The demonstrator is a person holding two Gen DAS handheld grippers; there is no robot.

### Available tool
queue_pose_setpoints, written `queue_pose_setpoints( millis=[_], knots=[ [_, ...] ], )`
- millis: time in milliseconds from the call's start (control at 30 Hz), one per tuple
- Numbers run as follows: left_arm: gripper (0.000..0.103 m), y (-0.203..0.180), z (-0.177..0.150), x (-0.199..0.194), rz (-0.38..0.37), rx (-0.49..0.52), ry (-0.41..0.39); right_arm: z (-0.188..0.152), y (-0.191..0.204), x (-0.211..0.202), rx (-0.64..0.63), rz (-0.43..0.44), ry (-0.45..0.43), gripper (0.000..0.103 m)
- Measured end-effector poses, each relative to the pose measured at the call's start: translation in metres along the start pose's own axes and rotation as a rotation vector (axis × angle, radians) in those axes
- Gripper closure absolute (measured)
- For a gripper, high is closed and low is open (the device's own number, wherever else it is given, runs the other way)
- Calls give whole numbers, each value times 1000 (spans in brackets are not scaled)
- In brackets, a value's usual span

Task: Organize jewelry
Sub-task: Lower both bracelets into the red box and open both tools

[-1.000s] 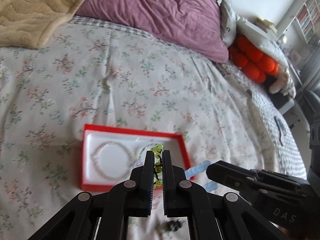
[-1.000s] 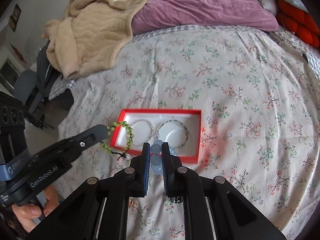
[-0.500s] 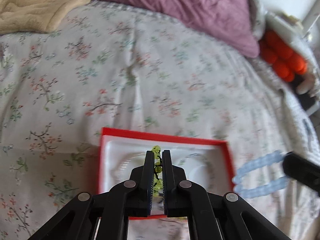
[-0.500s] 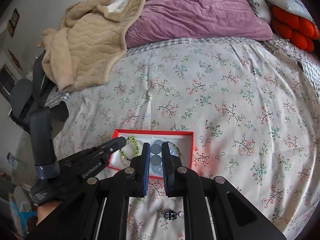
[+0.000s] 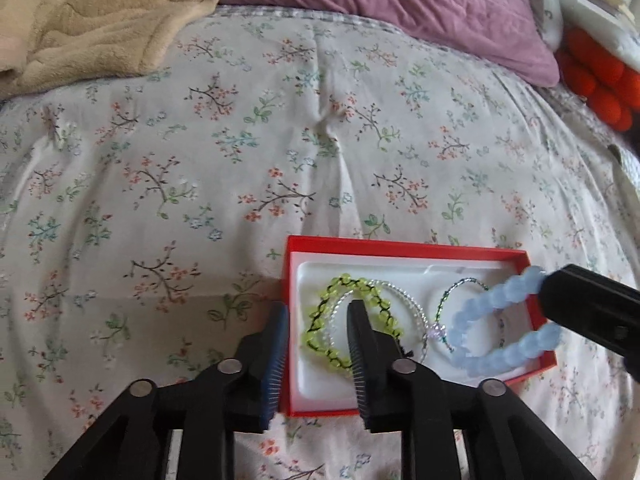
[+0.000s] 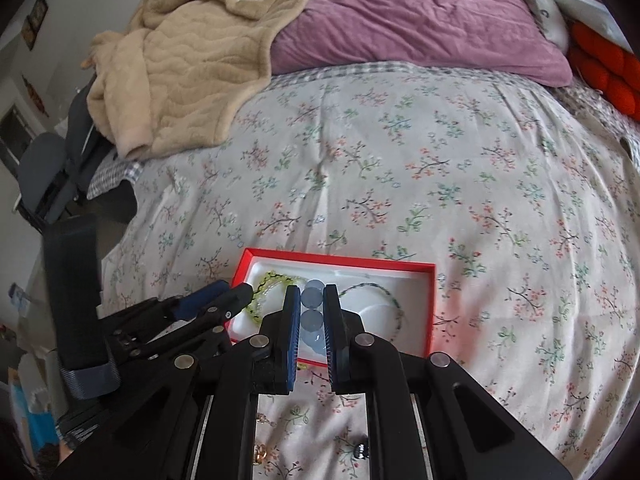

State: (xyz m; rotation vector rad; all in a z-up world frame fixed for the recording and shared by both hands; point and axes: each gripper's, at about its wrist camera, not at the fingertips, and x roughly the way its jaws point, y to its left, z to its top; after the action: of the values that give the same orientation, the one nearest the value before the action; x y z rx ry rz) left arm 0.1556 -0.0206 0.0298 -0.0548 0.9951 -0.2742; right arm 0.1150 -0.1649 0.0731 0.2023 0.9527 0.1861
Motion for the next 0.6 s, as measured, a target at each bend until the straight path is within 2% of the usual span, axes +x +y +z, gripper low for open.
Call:
queue_pose_setpoints(
  millis=[167, 367, 600],
  knots=[
    [71, 6, -3, -7, 7, -4, -7, 1, 7, 6, -2, 76, 7, 91],
    [64, 6, -7, -8, 1, -2, 3, -3, -13, 28, 7, -54, 47, 91],
    [59, 0, -8, -7, -2, 1, 7, -7, -34, 35, 18, -126, 73, 91]
  ],
)
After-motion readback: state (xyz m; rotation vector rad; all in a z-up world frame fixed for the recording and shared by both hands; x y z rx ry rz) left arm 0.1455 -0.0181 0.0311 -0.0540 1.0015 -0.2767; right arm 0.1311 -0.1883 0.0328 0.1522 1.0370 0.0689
